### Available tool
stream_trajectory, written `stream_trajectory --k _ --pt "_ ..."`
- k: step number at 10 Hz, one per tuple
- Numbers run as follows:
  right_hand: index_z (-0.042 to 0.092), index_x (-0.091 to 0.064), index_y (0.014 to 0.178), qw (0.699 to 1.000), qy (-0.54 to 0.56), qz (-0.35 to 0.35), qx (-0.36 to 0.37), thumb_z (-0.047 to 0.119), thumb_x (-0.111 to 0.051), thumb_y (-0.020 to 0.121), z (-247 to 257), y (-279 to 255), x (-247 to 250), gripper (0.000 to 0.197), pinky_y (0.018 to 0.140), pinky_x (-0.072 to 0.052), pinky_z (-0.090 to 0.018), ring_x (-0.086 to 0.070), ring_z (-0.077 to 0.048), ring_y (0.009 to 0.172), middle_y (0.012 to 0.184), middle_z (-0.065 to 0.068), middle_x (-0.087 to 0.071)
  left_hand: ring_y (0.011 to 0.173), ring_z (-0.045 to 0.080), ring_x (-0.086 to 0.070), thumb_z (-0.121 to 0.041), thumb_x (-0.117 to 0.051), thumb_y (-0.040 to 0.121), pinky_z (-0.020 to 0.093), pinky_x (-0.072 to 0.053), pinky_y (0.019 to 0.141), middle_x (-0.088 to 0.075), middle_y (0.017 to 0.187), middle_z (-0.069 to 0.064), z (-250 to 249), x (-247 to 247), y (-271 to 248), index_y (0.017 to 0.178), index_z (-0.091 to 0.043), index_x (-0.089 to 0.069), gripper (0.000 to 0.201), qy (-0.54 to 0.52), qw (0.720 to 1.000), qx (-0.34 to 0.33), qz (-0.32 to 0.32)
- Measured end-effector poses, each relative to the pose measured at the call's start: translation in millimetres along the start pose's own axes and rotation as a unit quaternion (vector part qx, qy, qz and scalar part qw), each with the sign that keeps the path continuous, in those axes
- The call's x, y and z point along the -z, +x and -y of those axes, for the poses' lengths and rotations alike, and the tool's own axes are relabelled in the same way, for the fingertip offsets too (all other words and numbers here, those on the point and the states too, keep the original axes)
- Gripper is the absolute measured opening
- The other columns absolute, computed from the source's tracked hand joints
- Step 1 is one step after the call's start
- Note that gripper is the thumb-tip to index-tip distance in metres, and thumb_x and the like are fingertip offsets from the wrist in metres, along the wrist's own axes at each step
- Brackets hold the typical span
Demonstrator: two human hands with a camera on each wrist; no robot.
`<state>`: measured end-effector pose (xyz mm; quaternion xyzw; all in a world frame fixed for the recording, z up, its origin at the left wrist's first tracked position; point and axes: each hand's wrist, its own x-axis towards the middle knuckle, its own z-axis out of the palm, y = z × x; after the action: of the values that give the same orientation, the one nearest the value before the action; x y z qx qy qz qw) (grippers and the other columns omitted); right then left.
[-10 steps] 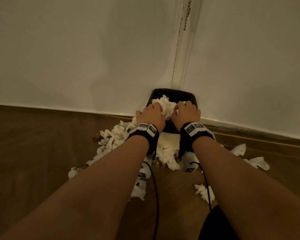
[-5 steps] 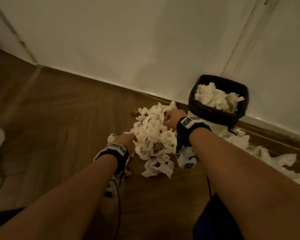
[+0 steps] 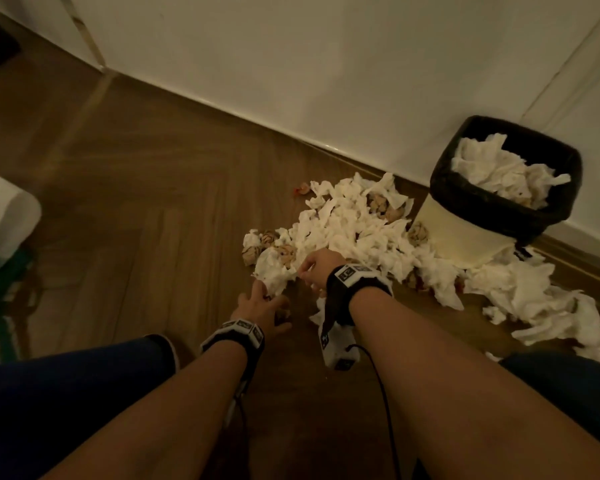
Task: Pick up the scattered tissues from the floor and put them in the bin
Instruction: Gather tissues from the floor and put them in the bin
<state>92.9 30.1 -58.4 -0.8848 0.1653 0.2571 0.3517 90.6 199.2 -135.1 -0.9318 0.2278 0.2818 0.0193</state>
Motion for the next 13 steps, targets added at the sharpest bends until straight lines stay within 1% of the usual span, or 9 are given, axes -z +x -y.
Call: stream_trajectory --k 2,4,6,7,9,10,11,12,13 --pt "0.017 -0.061 0.111 0.989 -0.144 0.026 -0.012 0.022 -0.061 0.089 -23 -1 -31 0.023 0.088 -0.046 -0.034 -0.055 -0.027 0.110 0.123 -0.008 -0.056 0.105 0.035 -0.051 -0.048 -0.057 0.085 0.040 -0.049 0.088 -0.021 0.134 0.009 -13 -8 4 0.121 -0.029 -0.046 0.041 -0.031 1.000 0.001 -0.004" --pt "0.026 -0.043 0.126 0.972 -0.230 -0.012 -0.039 0.033 -0.072 0.079 -38 2 -48 0.055 0.100 -0.040 -0.047 -0.031 -0.039 0.125 0.135 -0.011 -0.028 0.104 0.035 -0.051 -0.024 -0.057 0.089 0.037 -0.047 0.087 -0.029 0.130 0.012 -19 -5 15 0.116 -0.011 -0.050 0.031 -0.066 0.997 0.022 0.013" --pt "0.031 -0.027 0.142 0.973 -0.203 0.058 -0.090 0.033 -0.063 0.086 -49 2 -47 0.067 0.104 -0.033 -0.058 -0.011 -0.046 0.138 0.154 -0.008 0.001 0.106 0.030 -0.055 -0.017 -0.055 0.089 0.028 -0.042 0.074 -0.033 0.137 0.017 -12 -10 15 0.123 -0.013 -0.048 0.035 -0.078 0.996 0.053 -0.005" --pt "0.030 -0.025 0.145 0.971 -0.201 0.082 -0.102 0.027 -0.056 0.091 -55 0 -47 0.062 0.108 -0.029 -0.057 -0.008 -0.046 0.140 0.156 -0.007 0.010 0.103 0.030 -0.055 -0.017 -0.052 0.091 0.028 -0.041 0.075 -0.035 0.135 0.016 -8 -12 14 0.123 -0.015 -0.047 0.032 -0.092 0.994 0.050 0.009" --pt "0.004 -0.052 0.129 0.967 -0.226 0.077 -0.084 0.013 -0.051 0.094 -53 -1 -52 0.036 0.101 -0.040 -0.037 -0.041 -0.033 0.126 0.146 -0.015 -0.029 0.093 0.036 -0.056 -0.019 -0.034 0.099 0.043 -0.049 0.078 -0.045 0.119 0.017 -18 -15 11 0.118 -0.012 -0.039 0.021 -0.137 0.990 0.045 -0.009" --pt "0.004 -0.063 0.117 0.977 -0.166 0.078 -0.109 0.027 -0.058 0.090 -53 -1 -52 0.035 0.094 -0.045 -0.033 -0.055 -0.029 0.114 0.126 -0.014 -0.057 0.104 0.037 -0.054 -0.022 -0.026 0.101 0.045 -0.045 0.084 -0.049 0.124 0.017 -21 -15 14 0.122 -0.010 -0.039 0.028 -0.120 0.992 0.030 -0.006" --pt "0.007 -0.070 0.105 0.988 -0.071 0.043 -0.129 0.026 -0.067 0.084 -60 -5 -55 0.028 0.089 -0.047 -0.031 -0.058 -0.027 0.108 0.117 -0.012 -0.064 0.107 0.037 -0.052 -0.018 -0.028 0.099 0.047 -0.044 0.090 -0.047 0.127 0.015 -25 -11 19 0.120 -0.011 -0.043 0.027 -0.090 0.996 0.017 0.007" --pt "0.009 -0.070 0.104 0.986 0.048 -0.007 -0.160 0.016 -0.064 0.087 -64 -12 -58 0.019 0.087 -0.045 -0.027 -0.057 -0.024 0.109 0.116 -0.010 -0.064 0.104 0.036 -0.052 -0.010 -0.034 0.097 0.039 -0.044 0.084 -0.044 0.126 0.017 -29 -9 21 0.121 -0.009 -0.043 0.026 -0.098 0.995 0.001 0.003" --pt "0.003 -0.061 0.117 0.972 0.122 -0.061 -0.191 0.014 -0.044 0.096 -68 -19 -56 0.029 0.096 -0.044 -0.031 -0.054 -0.030 0.115 0.124 -0.017 -0.059 0.100 0.034 -0.052 -0.008 -0.039 0.094 0.036 -0.043 0.078 -0.040 0.126 0.016 -36 -5 21 0.121 -0.010 -0.044 0.028 -0.116 0.993 -0.006 -0.018"
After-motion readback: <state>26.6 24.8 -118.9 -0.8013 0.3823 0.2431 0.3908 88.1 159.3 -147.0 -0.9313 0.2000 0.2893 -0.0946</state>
